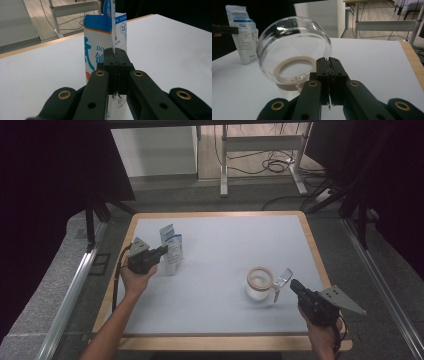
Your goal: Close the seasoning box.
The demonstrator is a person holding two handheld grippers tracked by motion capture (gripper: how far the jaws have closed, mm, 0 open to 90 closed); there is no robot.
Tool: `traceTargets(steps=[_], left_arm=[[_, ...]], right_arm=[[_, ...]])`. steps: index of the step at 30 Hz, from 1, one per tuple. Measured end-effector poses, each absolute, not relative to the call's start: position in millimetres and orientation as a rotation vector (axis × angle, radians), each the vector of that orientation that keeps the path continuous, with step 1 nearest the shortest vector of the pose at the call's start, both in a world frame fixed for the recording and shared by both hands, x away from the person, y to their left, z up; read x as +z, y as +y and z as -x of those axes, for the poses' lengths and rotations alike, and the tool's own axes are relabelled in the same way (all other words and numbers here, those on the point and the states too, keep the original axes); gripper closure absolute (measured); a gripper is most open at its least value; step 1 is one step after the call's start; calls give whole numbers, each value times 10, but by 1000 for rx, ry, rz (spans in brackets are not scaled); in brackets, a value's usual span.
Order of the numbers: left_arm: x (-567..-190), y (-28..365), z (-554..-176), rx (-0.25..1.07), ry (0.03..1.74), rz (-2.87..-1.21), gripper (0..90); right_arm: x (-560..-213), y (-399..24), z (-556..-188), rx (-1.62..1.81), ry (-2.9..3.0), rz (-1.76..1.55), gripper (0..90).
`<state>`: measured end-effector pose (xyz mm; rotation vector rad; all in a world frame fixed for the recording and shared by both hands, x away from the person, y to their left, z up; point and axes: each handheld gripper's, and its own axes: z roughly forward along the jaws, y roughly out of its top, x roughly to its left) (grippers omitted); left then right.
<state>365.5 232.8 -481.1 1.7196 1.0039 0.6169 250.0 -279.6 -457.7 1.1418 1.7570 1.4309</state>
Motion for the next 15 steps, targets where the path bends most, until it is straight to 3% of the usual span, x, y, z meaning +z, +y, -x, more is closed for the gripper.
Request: traceTargets(steps=[15], left_arm=[[-4830,2313,-3643,611,1001,-1719,893]], right_arm=[[-4453,-2410,-2729,1422,1866,-1068,900]])
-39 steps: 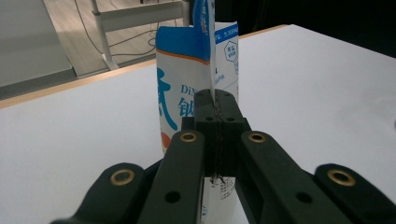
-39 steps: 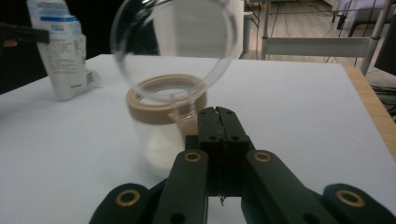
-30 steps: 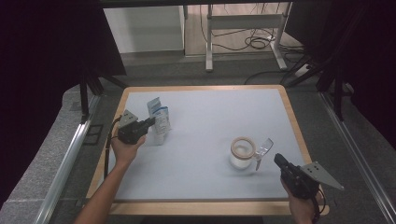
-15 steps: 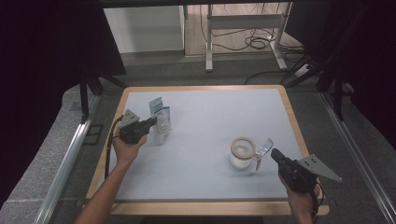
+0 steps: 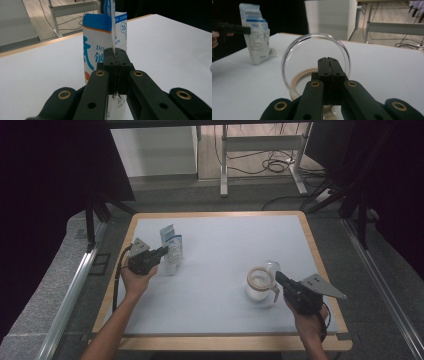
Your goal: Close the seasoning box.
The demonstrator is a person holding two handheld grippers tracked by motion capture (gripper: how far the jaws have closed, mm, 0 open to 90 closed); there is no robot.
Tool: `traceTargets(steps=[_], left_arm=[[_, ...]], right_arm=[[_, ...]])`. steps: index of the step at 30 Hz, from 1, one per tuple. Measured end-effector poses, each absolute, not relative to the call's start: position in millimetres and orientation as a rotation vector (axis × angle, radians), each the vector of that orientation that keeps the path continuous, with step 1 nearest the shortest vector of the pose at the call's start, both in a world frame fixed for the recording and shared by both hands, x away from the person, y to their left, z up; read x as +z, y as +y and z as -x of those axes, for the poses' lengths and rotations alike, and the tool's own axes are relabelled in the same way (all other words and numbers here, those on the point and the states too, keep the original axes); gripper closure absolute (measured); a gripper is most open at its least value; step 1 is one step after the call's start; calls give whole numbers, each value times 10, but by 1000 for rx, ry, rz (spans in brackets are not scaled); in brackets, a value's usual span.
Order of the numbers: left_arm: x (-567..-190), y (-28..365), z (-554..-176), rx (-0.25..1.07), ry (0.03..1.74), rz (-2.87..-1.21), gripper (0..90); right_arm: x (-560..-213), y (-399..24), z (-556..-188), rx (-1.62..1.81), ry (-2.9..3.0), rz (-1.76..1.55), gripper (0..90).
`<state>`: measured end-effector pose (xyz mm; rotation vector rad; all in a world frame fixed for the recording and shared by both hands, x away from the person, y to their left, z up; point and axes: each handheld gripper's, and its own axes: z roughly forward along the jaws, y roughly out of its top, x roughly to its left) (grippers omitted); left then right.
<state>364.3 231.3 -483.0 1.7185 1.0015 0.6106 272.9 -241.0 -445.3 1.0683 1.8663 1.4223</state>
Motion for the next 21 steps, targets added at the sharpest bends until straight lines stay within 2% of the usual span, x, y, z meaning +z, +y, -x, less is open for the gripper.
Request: traceTargets(steps=[8,19,21], left_arm=[[-4827,2324,-3643,610,1001,-1718,893],[-4828,2321,-3642,608,1001,-1718,893],[-4827,2324,-3642,610,1002,-1717,892]], right_arm=[[-4547,-2080,-2939,1342,2037,-1019,900],[-4520,-2131,-2937,1362,2024,-1031,899],[-4508,-2185,-2932,1391,2004,-1037,834]])
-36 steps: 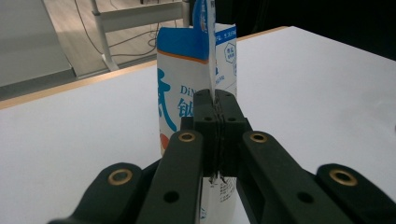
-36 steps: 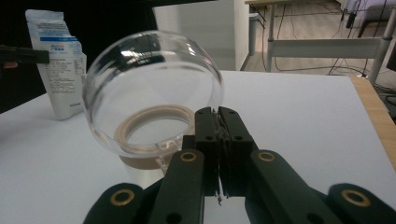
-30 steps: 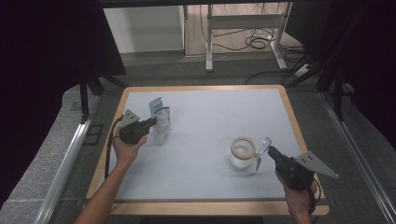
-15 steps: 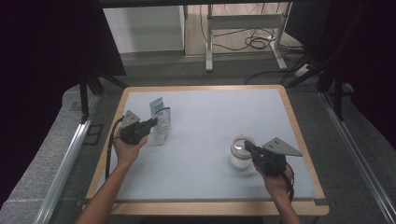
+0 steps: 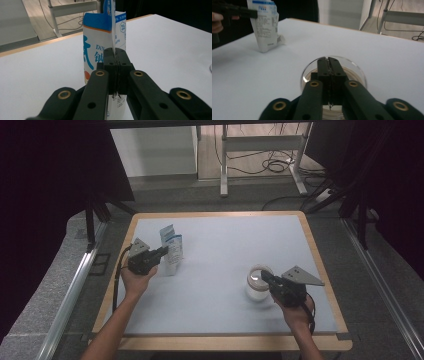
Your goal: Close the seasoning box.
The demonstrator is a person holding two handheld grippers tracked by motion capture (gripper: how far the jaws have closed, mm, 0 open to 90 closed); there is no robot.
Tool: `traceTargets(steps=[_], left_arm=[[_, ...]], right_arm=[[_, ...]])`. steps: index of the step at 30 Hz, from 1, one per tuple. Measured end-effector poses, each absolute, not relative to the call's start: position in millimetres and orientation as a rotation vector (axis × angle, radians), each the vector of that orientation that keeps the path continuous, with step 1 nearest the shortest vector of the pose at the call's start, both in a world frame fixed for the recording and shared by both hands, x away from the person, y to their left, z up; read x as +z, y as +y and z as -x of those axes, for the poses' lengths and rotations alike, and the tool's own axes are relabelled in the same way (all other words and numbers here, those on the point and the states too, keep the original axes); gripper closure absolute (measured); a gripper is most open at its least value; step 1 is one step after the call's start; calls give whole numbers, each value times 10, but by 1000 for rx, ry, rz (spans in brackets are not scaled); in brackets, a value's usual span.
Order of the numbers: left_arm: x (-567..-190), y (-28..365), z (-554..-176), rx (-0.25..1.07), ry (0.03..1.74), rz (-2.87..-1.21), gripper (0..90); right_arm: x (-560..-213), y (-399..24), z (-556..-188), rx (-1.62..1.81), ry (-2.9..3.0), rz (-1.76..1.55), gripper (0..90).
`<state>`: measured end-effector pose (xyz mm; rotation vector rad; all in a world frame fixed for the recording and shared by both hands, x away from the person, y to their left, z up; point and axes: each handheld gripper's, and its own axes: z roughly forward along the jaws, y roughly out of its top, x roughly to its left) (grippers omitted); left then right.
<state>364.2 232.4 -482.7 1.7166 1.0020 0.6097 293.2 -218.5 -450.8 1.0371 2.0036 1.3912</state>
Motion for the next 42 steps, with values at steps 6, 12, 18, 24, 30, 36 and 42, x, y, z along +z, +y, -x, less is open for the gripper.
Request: traceTargets(steps=[6,12,18,24,30,36,42], left_arm=[[-4827,2327,-3642,610,1003,-1718,890],[-4831,2317,-3645,608,1003,-1716,889],[-4833,2313,-3646,607,1007,-1714,889],[-4831,2308,-3641,608,1007,-1719,889],[-4831,2302,-3641,608,1009,-1720,889],[-4831,2304,-3641,607,1011,-1720,888],[-4837,2293,-3647,601,1008,-1716,887]], right_arm=[[-4525,-2464,-2937,1452,1938,-1087,626],[-4648,-2776,-2960,1428,1868,-1150,522],[-4834,-3026,-2995,1388,1816,-1209,465],[-5043,-3160,-3022,1368,1832,-1220,447],[-5139,-3192,-3030,1360,1825,-1245,431],[-5128,-3191,-3013,1356,1829,-1228,428],[-5126,-3186,-3014,1361,1839,-1219,403]])
